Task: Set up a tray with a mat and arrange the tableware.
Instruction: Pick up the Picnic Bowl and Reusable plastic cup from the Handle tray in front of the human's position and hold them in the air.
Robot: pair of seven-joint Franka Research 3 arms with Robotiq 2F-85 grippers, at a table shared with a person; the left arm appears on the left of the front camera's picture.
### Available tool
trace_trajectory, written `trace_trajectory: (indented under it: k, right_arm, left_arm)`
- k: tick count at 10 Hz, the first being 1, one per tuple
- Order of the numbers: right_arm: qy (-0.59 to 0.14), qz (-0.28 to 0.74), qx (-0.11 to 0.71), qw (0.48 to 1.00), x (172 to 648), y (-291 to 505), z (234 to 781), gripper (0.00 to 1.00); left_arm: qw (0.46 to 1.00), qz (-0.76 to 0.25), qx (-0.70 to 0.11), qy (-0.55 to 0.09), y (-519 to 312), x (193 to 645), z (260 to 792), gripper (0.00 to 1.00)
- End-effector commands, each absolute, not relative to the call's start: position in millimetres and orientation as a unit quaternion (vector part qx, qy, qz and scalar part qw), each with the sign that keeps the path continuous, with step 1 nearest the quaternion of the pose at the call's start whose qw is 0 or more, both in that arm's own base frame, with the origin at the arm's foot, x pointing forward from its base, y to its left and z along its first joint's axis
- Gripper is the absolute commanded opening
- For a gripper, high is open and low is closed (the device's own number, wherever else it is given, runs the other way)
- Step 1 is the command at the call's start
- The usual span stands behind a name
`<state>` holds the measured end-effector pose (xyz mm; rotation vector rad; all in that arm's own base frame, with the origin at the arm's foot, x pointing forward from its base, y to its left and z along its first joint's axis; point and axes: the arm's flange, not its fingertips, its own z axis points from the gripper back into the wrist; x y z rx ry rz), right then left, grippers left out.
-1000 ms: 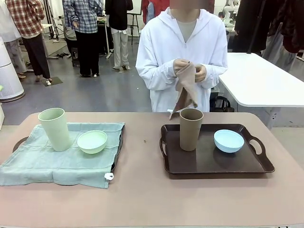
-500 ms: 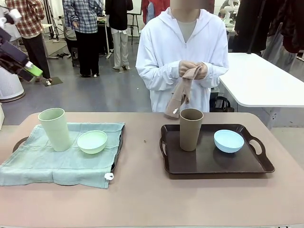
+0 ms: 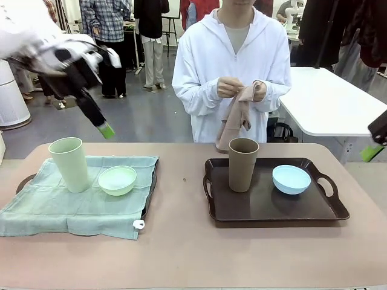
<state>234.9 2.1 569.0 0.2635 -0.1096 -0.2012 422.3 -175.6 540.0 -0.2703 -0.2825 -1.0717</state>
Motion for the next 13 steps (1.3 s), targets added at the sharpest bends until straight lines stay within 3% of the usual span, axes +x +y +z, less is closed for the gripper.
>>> trace_trajectory:
  k: [1, 5, 7, 8, 12, 13]
  right_arm:
    - [-0.043, -0.115, 0.082, 0.989, 251.9, 14.8, 542.3, 1.00]
    - [-0.058, -0.117, 0.058, 0.990, 275.9, 42.3, 506.3, 1.00]
    - [-0.068, -0.107, 0.123, 0.984, 263.4, 35.1, 509.4, 1.00]
    - [-0.053, -0.106, 0.066, 0.991, 277.6, 41.1, 517.1, 1.00]
    - [-0.059, -0.098, 0.078, 0.990, 277.6, 39.1, 520.6, 1.00]
    - [-0.057, -0.100, 0.067, 0.991, 297.8, 42.1, 520.4, 1.00]
  left_arm:
    - [0.828, -0.536, -0.093, -0.139, -192.5, 438.6, 519.9, 1.00]
    - [0.799, -0.570, -0.100, -0.165, -248.6, 444.9, 479.5, 1.00]
    - [0.827, -0.510, -0.181, -0.153, -222.1, 425.8, 486.2, 1.00]
    - [0.809, -0.557, -0.104, -0.157, -253.8, 442.9, 478.4, 1.00]
    - [0.812, -0.550, -0.119, -0.154, -251.1, 439.5, 479.2, 1.00]
    - [0.787, -0.580, -0.121, -0.170, -268.8, 456.1, 469.7, 1.00]
